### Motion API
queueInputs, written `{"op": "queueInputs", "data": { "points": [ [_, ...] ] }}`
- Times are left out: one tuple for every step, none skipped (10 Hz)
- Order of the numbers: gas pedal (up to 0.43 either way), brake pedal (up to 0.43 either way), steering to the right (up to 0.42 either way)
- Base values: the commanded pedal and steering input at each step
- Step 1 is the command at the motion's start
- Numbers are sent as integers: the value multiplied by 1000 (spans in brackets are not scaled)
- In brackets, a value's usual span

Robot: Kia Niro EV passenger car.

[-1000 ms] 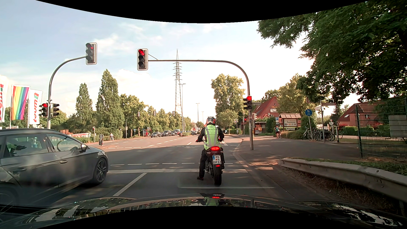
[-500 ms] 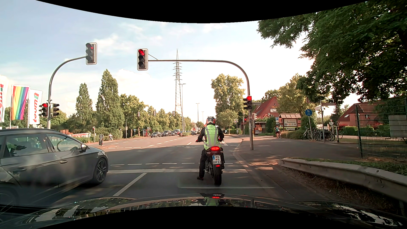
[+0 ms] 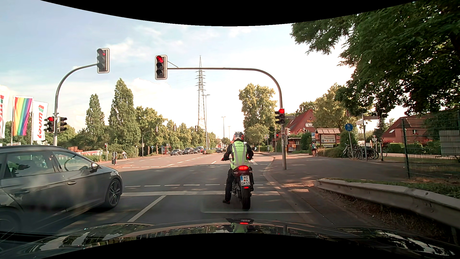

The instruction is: Follow the waypoints while adhering to traffic rules and regulations

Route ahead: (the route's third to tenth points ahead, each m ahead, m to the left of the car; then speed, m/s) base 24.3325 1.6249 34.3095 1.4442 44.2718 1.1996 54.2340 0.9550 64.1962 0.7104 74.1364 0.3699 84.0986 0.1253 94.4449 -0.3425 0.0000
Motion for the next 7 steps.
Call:
{"op": "queueInputs", "data": {
  "points": [
    [0, 0, 0],
    [0, 0, 0],
    [0, 0, 0],
    [0, 0, 0],
    [0, 0, 0],
    [0, 0, 0],
    [0, 0, 0]
  ]
}}
